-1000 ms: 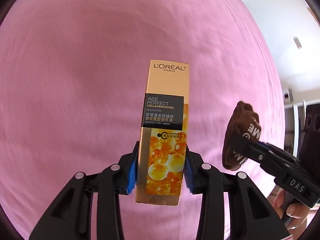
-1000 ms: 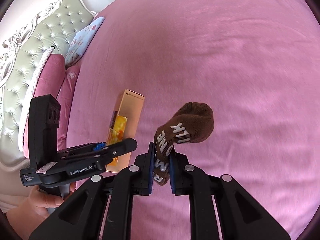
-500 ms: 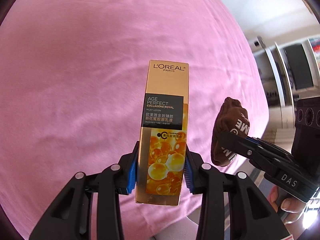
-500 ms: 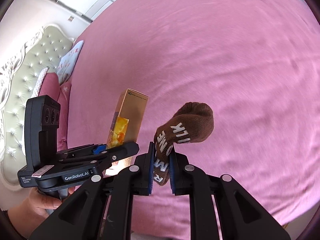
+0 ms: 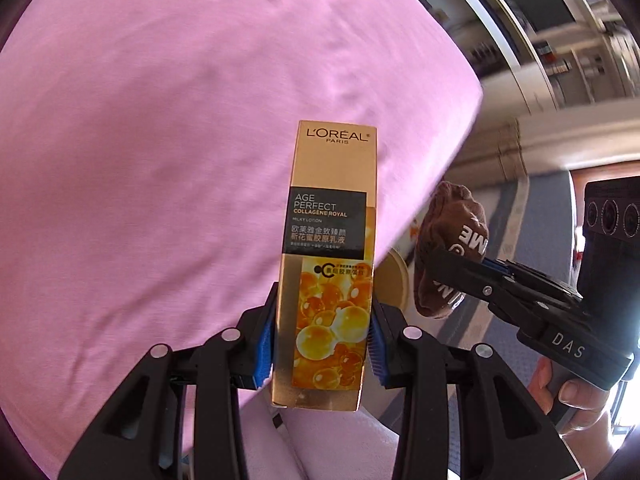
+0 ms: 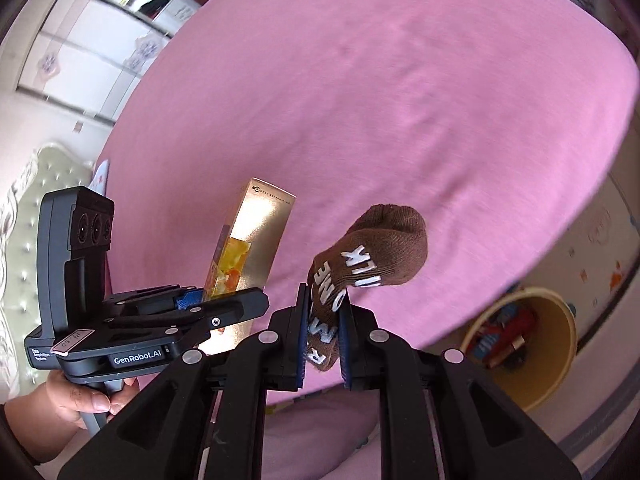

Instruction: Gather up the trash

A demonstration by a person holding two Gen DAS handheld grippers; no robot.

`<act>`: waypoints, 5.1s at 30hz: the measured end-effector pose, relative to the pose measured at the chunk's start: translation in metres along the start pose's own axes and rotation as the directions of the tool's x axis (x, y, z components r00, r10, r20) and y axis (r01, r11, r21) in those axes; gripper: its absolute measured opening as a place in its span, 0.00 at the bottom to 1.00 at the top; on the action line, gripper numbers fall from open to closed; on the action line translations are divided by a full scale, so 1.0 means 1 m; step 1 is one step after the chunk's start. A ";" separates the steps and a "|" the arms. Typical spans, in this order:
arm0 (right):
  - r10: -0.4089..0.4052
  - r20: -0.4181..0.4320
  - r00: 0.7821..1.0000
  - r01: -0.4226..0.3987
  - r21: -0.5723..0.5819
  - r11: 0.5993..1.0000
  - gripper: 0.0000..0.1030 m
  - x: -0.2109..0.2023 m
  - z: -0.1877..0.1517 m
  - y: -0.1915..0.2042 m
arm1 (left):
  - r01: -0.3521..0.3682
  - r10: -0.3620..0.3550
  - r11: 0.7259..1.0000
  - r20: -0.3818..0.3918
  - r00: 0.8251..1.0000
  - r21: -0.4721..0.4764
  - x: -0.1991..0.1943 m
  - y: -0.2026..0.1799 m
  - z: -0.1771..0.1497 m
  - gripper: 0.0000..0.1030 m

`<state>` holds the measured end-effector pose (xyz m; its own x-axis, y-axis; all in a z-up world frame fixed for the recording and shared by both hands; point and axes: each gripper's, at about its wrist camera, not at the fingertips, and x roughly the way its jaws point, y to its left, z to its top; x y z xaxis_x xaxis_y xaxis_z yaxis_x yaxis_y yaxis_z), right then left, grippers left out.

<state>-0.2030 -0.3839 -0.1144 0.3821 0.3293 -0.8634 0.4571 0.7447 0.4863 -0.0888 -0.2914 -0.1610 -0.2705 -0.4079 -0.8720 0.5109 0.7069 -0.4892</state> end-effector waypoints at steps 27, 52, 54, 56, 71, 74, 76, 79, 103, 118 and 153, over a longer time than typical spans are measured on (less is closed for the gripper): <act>-0.056 0.060 0.997 0.025 0.427 0.904 0.13 -0.072 -0.151 -0.237 | 0.012 0.114 0.938 -0.341 0.933 0.347 0.212 -0.206 -0.062 0.37; -0.044 0.019 0.999 0.029 0.493 0.869 0.39 -0.063 -0.172 -0.282 | -0.021 0.147 0.952 -0.395 0.907 0.306 0.247 -0.202 -0.077 0.68; -0.044 0.023 0.999 0.026 0.496 0.868 0.39 -0.066 -0.172 -0.283 | -0.018 0.144 0.952 -0.392 0.909 0.307 0.245 -0.205 -0.076 0.68; -0.047 0.027 0.999 0.028 0.494 0.869 0.39 -0.068 -0.172 -0.283 | -0.016 0.140 0.952 -0.388 0.911 0.307 0.244 -0.208 -0.075 0.68; -0.059 0.035 0.998 0.035 0.472 0.881 0.39 -0.082 -0.158 -0.270 | 0.004 0.112 0.953 -0.366 0.924 0.302 0.223 -0.212 -0.073 0.67; -0.062 0.033 0.998 0.040 0.463 0.885 0.39 -0.085 -0.154 -0.264 | 0.015 0.098 0.954 -0.359 0.928 0.300 0.217 -0.213 -0.072 0.68; -0.067 0.030 0.997 0.045 0.456 0.889 0.39 -0.086 -0.150 -0.259 | 0.025 0.087 0.954 -0.354 0.931 0.300 0.212 -0.213 -0.070 0.68; -0.074 0.025 0.997 0.055 0.438 0.897 0.39 -0.089 -0.143 -0.250 | 0.032 0.075 0.955 -0.342 0.937 0.296 0.204 -0.212 -0.066 0.68; -0.029 -0.092 0.995 0.021 -0.084 0.996 0.39 -0.021 0.003 -0.015 | -0.039 0.039 0.999 -0.003 0.999 -0.016 0.013 -0.039 -0.033 0.69; -0.017 -0.099 0.995 -0.023 -0.390 0.920 0.57 0.046 0.036 0.177 | -0.117 0.194 0.950 0.253 0.948 -0.291 -0.122 0.099 -0.066 0.89; 0.022 0.190 0.982 0.121 -0.708 0.696 0.88 0.014 0.052 0.275 | -0.190 0.589 0.753 0.516 0.622 -0.630 -0.265 0.126 -0.117 0.96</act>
<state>-0.0298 -0.2051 0.0137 0.5377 0.2297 -0.8112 -0.2045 0.9690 0.1388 -0.0481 -0.0262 0.0062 0.5538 -0.1355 -0.8216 -0.0786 0.9737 -0.2136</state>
